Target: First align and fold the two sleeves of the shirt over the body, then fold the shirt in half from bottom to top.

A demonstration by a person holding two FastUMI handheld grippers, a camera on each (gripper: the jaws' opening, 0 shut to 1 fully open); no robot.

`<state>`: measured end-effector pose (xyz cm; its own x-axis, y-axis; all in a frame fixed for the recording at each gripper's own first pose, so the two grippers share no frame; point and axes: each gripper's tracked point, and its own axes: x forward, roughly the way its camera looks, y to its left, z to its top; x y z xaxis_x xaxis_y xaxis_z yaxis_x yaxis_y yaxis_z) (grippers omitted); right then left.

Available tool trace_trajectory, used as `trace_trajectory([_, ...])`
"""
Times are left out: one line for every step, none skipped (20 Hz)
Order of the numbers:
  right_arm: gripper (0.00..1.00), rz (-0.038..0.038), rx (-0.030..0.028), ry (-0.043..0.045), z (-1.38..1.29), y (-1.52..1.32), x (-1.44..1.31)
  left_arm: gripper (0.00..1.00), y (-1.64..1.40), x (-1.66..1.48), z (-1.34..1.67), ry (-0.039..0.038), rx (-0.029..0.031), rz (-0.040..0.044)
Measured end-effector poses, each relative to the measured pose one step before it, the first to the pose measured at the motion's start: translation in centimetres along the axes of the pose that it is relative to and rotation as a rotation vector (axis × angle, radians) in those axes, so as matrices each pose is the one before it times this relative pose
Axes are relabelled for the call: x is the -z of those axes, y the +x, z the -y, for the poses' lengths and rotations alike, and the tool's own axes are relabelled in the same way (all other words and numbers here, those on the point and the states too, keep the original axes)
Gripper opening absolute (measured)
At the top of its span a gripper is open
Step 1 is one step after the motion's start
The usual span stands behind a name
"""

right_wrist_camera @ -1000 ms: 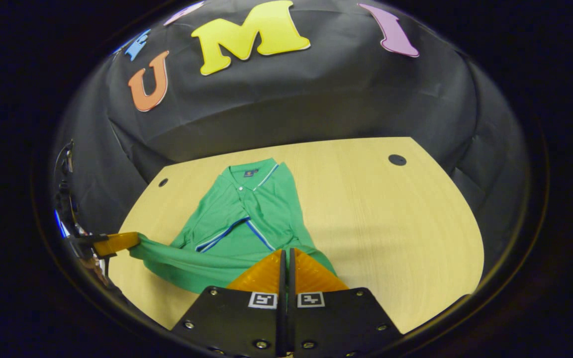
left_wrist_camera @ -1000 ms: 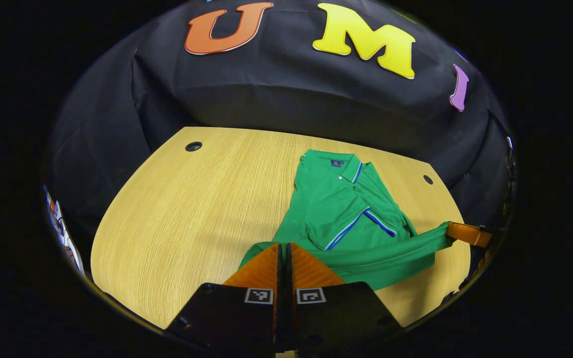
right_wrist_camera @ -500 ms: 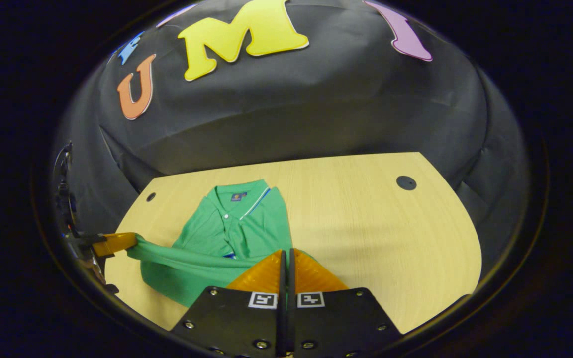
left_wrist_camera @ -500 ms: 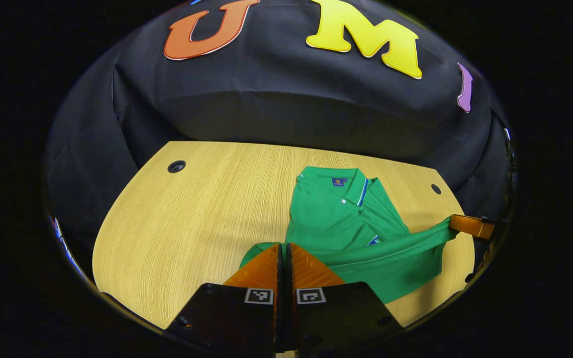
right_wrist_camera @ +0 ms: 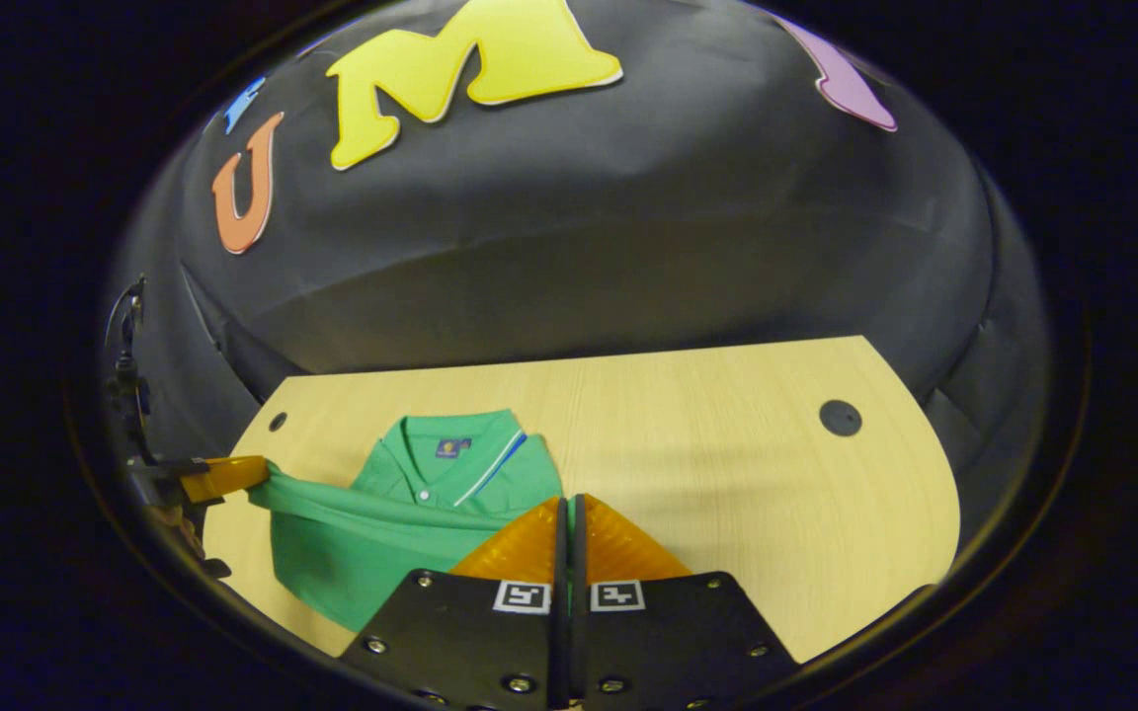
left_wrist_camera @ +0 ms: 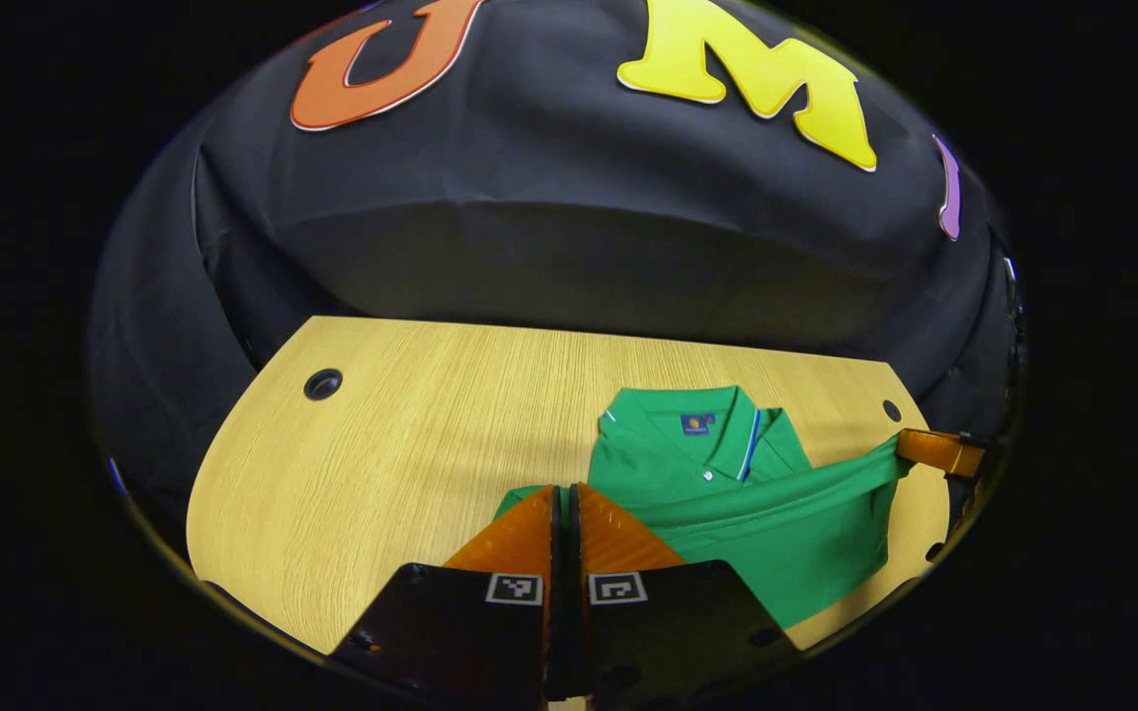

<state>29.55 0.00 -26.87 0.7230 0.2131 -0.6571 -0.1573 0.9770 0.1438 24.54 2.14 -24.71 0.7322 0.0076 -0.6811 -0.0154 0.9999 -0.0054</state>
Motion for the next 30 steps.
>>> trace_trajectory([0.00, 0.00534, -0.00286, -0.00005, -0.005, 0.797, -0.710, 0.03, 0.637, -0.592, -0.125, -0.00373, -0.00025, 0.00297])
trace_trajectory([0.00, 0.00515, -0.00182, -0.00037, 0.010, 0.722, -0.628, 0.03, 0.657, -0.532, -0.132, -0.00412, -0.00315, 0.00544])
trace_trajectory([0.00, 0.00677, 0.00056, 0.00131, 0.059, 0.751, -0.577, 0.03, 0.706, -0.536, -0.139, -0.00087, -0.00330, 0.00720])
trace_trajectory([0.00, 0.00461, 0.00084, 0.00059, 0.030, 0.814, -0.417, 0.03, 0.649, -0.572, -0.121, -0.00388, -0.00336, 0.00333])
trace_trajectory([0.01, 0.00142, 0.00100, -0.00300, 0.046, 0.606, -0.230, 0.03, 0.529, -0.453, 0.001, -0.00941, -0.00088, 0.00484])
trace_trajectory([0.01, -0.00196, -0.00036, -0.00028, -0.047, 0.605, -0.182, 0.03, 0.628, -0.539, -0.033, -0.00281, -0.00152, 0.00399])
trace_trajectory([0.01, 0.00180, -0.00201, -0.00073, -0.103, 0.448, -0.264, 0.03, 0.501, -0.282, -0.131, 0.00251, -0.00515, 0.00335])
trace_trajectory([0.01, 0.00600, 0.00020, -0.00019, -0.071, 0.456, -0.380, 0.03, 0.428, -0.331, -0.022, 0.00511, -0.00250, 0.00455])
trace_trajectory([0.01, 0.00707, 0.00279, -0.00138, -0.056, 0.545, -0.486, 0.03, 0.401, -0.224, -0.088, 0.00586, -0.00172, 0.00340])
trace_trajectory([0.00, 0.00619, -0.00058, -0.00306, -0.085, 0.415, -0.438, 0.03, 0.402, -0.224, 0.020, 0.00282, -0.00236, 0.00367])
trace_trajectory([0.00, 0.00076, 0.00063, -0.00014, -0.083, 0.130, -0.116, 0.03, 0.379, -0.130, -0.126, 0.00094, -0.00220, 0.00100])
trace_trajectory([0.00, 0.00042, -0.00195, 0.00344, -0.058, 0.245, -0.294, 0.03, 0.409, 0.009, -0.104, -0.00104, -0.00230, -0.00071])
trace_trajectory([0.00, 0.00332, -0.00034, 0.00111, -0.127, 0.492, -0.228, 0.03, 0.127, 0.227, -0.129, 0.00215, -0.00517, -0.00567])
trace_trajectory([0.00, 0.00192, 0.00238, -0.00480, 0.015, 0.250, -0.069, 0.03, 0.221, -0.016, 0.028, 0.00261, 0.00187, -0.00083])
trace_trajectory([0.00, -0.00185, 0.00213, -0.00809, -0.024, 0.235, 0.122, 0.03, 0.331, 0.037, 0.202, 0.00374, 0.00912, 0.00235])
trace_trajectory([0.00, -0.01676, 0.00444, -0.00376, -0.017, 0.610, 0.479, 0.03, 0.338, 0.241, 0.063, 0.00754, 0.00051, -0.00240])
trace_trajectory([0.01, -0.04346, 0.02230, 0.00377, 0.311, 0.339, 1.294, 0.04, 1.209, 0.143, -0.743, 0.01183, -0.05222, 0.00900])
trace_trajectory([0.12, -0.03240, -0.02548, 0.00557, -0.396, 0.166, 1.109, 0.33, 0.676, 0.695, -0.225, -0.00700, -0.00724, 0.00063])
trace_trajectory([0.55, -0.02022, -0.00603, 0.00199, -0.108, -0.205, 0.651, 0.63, -0.389, 0.382, 0.220, -0.02177, 0.00521, -0.01224])
trace_trajectory([0.98, 0.00195, -0.00159, 0.00508, 0.213, 0.690, 0.827, 0.92, 0.302, 0.430, 0.297, -0.02551, 0.01414, -0.00977])
trace_trajectory([0.94, -0.00086, -0.00151, 0.00415, -0.050, 0.079, -0.571, 0.98, -0.029, 0.357, 0.329, -0.01384, 0.01252, -0.01100])
trace_trajectory([0.94, 0.00891, 0.00384, 0.00112, 0.081, -0.025, -0.366, 0.99, -0.007, 0.039, -0.002, 0.00323, -0.00150, -0.00024])
trace_trajectory([0.94, 0.01797, 0.01085, -0.00699, 0.383, -0.085, -0.357, 0.98, -0.011, 0.037, -0.198, 0.01087, -0.00267, 0.00926])
trace_trajectory([0.94, 0.01324, 0.00828, -0.01040, 0.164, -0.033, -0.450, 0.99, -0.021, -0.050, 0.049, 0.00880, -0.00428, 0.00063])
trace_trajectory([0.94, 0.00858, 0.00291, -0.00733, 0.048, -0.092, -0.275, 0.99, -0.051, -0.313, -0.051, 0.00658, 0.00062, 0.00637])
trace_trajectory([0.94, 0.00338, 0.00306, -0.01129, 0.028, -0.183, -0.096, 0.98, -0.221, -0.214, -0.038, 0.00831, -0.00219, 0.00041])
trace_trajectory([0.94, 0.00654, 0.00018, -0.00957, -0.097, -0.136, -0.051, 0.99, -0.241, -0.236, -0.214, 0.00379, -0.00377, 0.00811])
trace_trajectory([0.94, 0.00586, 0.00165, -0.00007, -0.008, -0.190, -0.242, 0.99, -0.315, -0.209, -0.011, -0.00087, 0.00216, 0.00423])
trace_trajectory([0.94, 0.00771, -0.00012, 0.00742, -0.042, -0.318, -0.259, 0.99, -0.347, -0.334, 0.198, -0.00579, 0.00596, 0.00578])
trace_trajectory([0.94, 0.00995, -0.00111, 0.00737, -0.066, -0.345, -0.410, 0.99, -0.393, -0.445, 0.002, -0.00229, -0.00330, 0.00738])
